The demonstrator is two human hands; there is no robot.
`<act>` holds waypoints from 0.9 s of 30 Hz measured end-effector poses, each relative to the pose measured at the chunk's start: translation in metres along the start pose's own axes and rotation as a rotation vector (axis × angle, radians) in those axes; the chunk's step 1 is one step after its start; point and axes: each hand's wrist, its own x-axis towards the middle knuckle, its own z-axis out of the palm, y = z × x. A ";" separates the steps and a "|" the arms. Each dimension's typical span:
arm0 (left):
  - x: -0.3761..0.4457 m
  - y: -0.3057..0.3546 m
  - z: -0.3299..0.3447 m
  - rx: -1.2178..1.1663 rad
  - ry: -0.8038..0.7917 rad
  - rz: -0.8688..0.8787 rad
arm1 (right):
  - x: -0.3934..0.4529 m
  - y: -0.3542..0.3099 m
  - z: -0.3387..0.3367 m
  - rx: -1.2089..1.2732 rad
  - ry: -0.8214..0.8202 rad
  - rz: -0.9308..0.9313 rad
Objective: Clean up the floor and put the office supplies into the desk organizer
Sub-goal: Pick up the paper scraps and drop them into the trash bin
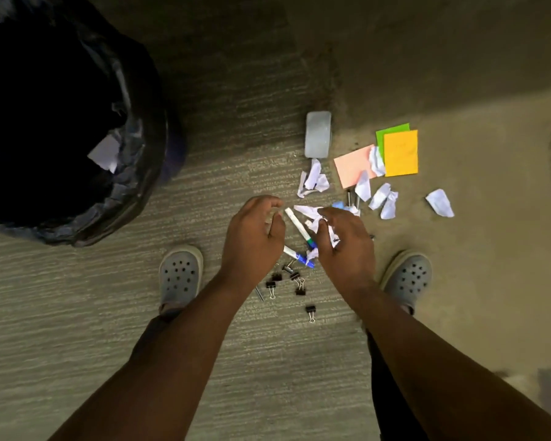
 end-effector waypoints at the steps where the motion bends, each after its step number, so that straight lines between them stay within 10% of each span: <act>1: 0.003 -0.006 0.011 0.054 -0.047 -0.017 | -0.006 0.018 0.000 -0.062 -0.059 0.032; 9: 0.047 -0.053 0.082 0.382 -0.293 -0.121 | -0.015 0.092 0.018 -0.465 -0.686 0.037; 20: 0.111 -0.079 0.147 0.952 -0.584 0.281 | 0.025 0.128 0.079 -0.614 -0.680 -0.054; 27: 0.115 -0.098 0.159 0.819 -0.390 0.317 | 0.034 0.133 0.090 -0.526 -0.677 -0.138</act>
